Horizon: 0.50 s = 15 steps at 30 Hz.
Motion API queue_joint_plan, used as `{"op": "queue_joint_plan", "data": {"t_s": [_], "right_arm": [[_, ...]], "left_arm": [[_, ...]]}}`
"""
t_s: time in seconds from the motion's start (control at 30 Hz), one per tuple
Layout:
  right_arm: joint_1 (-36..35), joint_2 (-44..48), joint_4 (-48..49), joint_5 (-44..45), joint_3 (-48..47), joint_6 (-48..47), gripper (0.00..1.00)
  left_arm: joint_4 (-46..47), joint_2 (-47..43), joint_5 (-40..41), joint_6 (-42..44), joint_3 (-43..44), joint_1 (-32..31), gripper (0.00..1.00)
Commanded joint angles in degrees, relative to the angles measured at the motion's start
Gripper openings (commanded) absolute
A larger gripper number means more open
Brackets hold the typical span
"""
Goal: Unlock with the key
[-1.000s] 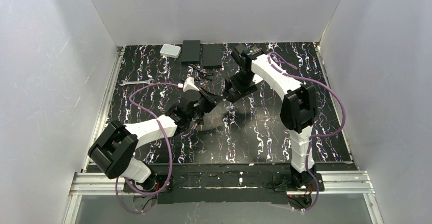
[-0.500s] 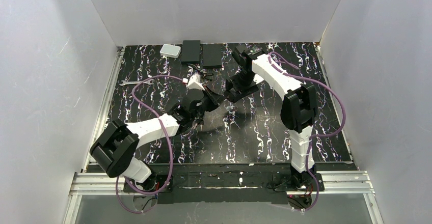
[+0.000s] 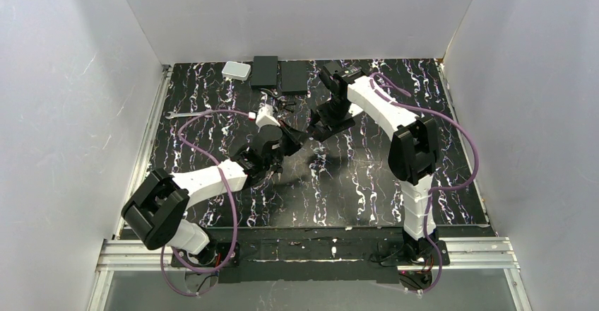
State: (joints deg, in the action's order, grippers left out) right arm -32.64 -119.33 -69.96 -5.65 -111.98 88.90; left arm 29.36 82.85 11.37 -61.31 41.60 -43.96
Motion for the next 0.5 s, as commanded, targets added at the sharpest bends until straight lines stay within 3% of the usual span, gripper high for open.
{"op": "queue_joint_plan", "data": {"t_s": [0.0, 0.13, 0.23, 0.47], "right_arm": [[-3.5, 5.3, 1.2, -9.1, -2.2, 2.7, 0.01], [-3.7, 5.7, 1.4, -8.8, -2.0, 3.3, 0.01], [-3.9, 5.8, 1.4, -8.7, -2.0, 3.7, 0.01], [-4.2, 6.2, 1.5, -8.8, -2.2, 4.4, 0.01]], "left_arm": [[-1.9, 2.0, -2.4, -16.5, -1.1, -0.4, 0.0], [-3.0, 2.6, -2.5, -25.2, -1.1, -0.2, 0.0], [-4.8, 2.5, -1.5, -25.9, -0.6, -0.1, 0.0], [-5.5, 3.4, -4.7, -8.0, 3.1, -0.2, 0.0]]}}
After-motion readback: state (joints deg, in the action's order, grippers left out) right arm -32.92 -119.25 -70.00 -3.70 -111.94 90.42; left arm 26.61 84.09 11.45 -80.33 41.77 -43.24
